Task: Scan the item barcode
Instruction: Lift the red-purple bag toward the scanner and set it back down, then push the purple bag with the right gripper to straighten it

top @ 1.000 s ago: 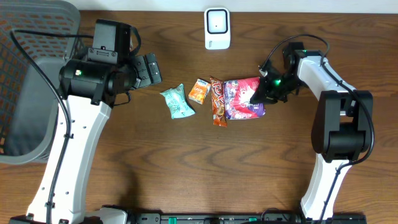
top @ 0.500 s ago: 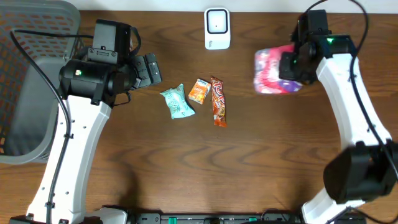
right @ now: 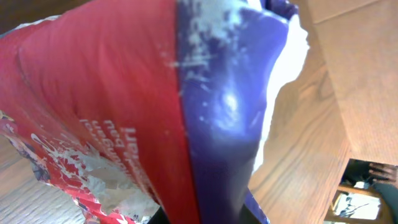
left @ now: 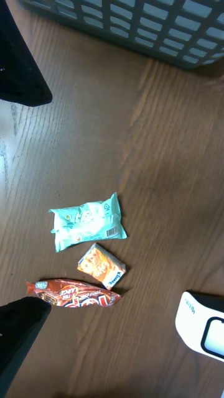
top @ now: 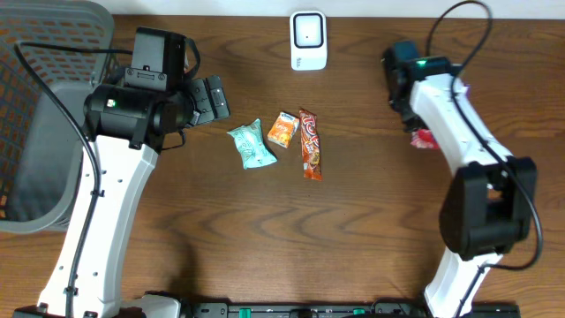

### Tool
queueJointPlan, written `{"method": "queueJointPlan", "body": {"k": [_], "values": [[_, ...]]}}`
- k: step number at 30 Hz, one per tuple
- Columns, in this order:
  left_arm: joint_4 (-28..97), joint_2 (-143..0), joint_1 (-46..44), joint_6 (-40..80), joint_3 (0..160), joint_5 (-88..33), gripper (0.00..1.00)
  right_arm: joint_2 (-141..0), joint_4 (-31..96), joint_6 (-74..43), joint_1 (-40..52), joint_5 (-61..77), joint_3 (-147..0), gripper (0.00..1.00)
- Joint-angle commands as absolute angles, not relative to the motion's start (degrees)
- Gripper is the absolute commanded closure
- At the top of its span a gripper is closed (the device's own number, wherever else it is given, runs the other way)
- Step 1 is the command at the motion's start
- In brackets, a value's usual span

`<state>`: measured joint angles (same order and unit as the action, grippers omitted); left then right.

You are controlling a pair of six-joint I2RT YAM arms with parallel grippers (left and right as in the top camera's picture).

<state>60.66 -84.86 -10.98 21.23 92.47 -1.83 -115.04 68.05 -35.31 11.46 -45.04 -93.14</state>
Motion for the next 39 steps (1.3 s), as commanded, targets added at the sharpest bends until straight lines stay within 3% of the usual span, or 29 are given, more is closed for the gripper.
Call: {"method": "queueJointPlan", "body": {"k": [1,3,8,13,16,17,22,29,32,39], "values": [[60.8,-85.2,-10.8,21.5,92.5,-2.0,0.02,-117.5,66.9,-37.2,15.3,-46.3,-93.0,0.92],[60.8,-85.2,-10.8,21.5,92.5,-2.0,0.02,-119.2,66.2,-37.2,17.3,-44.6,-93.0,0.87],[60.8,-85.2,-10.8,21.5,92.5,-2.0,0.02,-121.0,62.7,-34.3,22.6,-34.7,-93.0,0.63],[60.8,-85.2,-10.8,21.5,92.5,-2.0,0.02,-120.4,60.7,-32.9,26.8,-29.2,-94.7,0.59],[60.8,-85.2,-10.8,21.5,92.5,-2.0,0.02,-120.2,60.9,-29.5,28.3,-26.4,-98.3,0.32],[60.8,-85.2,-10.8,21.5,92.5,-2.0,0.02,-120.2,61.1,-27.6,28.5,-24.0,-100.0,0.28],[60.8,-85.2,-10.8,21.5,92.5,-2.0,0.02,-120.2,64.6,-23.5,26.7,-12.3,-110.5,0.24],[60.8,-85.2,-10.8,21.5,92.5,-2.0,0.02,-120.2,70.0,-17.0,17.1,3.9,-122.5,0.07],[60.8,-85.2,-10.8,21.5,92.5,-2.0,0.02,-120.2,73.4,-13.9,12.3,7.8,-122.6,0.09],[60.8,-85.2,-10.8,21.5,92.5,-2.0,0.02,-120.8,76.6,-9.0,6.8,17.4,-115.9,0.82]]}}
